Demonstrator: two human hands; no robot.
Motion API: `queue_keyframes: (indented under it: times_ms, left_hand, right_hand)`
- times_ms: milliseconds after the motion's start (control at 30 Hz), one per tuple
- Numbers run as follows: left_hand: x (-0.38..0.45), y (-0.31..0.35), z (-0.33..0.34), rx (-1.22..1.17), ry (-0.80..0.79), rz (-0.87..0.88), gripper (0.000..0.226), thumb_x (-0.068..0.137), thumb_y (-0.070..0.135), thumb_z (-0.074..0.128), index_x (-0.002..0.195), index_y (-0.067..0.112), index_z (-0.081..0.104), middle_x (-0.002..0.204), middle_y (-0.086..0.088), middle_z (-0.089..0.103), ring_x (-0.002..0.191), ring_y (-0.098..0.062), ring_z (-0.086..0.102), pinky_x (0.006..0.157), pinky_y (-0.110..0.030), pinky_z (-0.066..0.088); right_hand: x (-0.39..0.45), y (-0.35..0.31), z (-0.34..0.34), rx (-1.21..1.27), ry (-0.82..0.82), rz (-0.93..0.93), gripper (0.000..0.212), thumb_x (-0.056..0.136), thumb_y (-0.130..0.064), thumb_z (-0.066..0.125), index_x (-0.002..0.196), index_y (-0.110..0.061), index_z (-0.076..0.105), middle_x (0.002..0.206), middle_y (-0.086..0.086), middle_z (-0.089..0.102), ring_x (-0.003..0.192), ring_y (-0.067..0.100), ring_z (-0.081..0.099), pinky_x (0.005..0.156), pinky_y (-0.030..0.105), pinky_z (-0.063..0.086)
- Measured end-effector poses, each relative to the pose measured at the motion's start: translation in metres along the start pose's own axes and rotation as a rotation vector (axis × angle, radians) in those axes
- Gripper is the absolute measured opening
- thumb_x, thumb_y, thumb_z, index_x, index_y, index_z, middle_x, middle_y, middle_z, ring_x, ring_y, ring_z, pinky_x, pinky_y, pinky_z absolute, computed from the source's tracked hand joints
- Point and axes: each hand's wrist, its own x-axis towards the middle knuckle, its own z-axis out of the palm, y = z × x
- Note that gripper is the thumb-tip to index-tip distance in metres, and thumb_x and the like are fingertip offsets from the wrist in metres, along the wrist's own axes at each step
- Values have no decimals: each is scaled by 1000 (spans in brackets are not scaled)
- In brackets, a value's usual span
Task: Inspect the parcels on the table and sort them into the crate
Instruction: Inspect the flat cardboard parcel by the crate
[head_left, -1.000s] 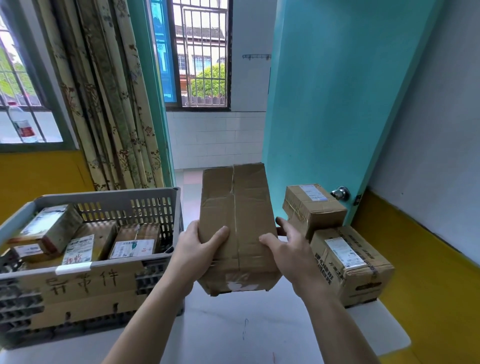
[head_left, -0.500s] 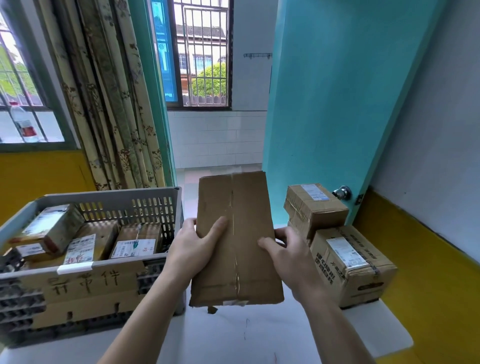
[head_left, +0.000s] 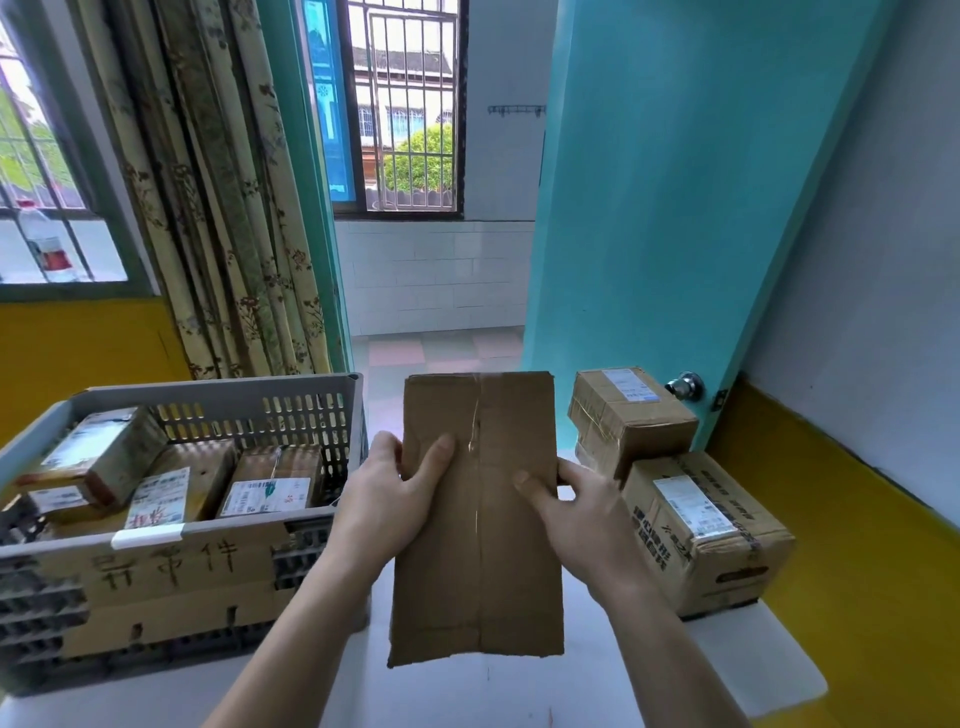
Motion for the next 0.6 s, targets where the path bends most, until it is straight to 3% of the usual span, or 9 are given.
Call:
queue_keyframes:
  times_ms: [67, 200, 333, 467, 600]
  left_hand:
    - [1, 2, 1, 35, 21, -12, 46, 92, 65, 60, 99, 19, 54, 92, 1, 67, 88, -18, 64, 81, -41, 55]
    - [-6, 1, 6, 50, -1, 25, 45, 95, 58, 60, 85, 17, 45, 86, -3, 64, 79, -18, 59, 68, -38, 46]
    - [-9, 0, 10, 63, 3, 24, 49, 93, 63, 60, 89, 15, 49, 86, -4, 65, 82, -20, 62, 76, -41, 52]
    - [-7, 3, 8, 83, -26, -33, 62, 92, 75, 42, 85, 13, 45, 84, -3, 59, 77, -18, 56, 63, -36, 40]
    - [-2, -2, 10, 68, -14, -70, 67, 87, 83, 36, 115, 24, 54, 95, 8, 64, 91, -19, 61, 77, -37, 47]
  right_hand:
    - [2, -2, -1, 8, 2, 5, 34, 94, -47, 65, 116, -23, 72, 111, -9, 73, 102, 14, 68, 87, 35, 61]
    - [9, -11, -4, 6, 54, 59, 43, 90, -62, 60, 102, -20, 64, 95, -9, 69, 91, 12, 66, 67, 24, 51]
    - [12, -11, -4, -37, 79, -21, 35, 92, -61, 59, 105, -31, 70, 83, -23, 65, 87, 9, 64, 75, 25, 48]
    - [10, -8, -5, -39, 77, -57, 30, 92, -57, 62, 100, -30, 72, 83, -20, 70, 87, 9, 68, 76, 26, 52]
    - [10, -13, -2, -37, 37, -16, 34, 91, -60, 61, 100, -28, 69, 88, -16, 70, 88, 7, 67, 77, 30, 56]
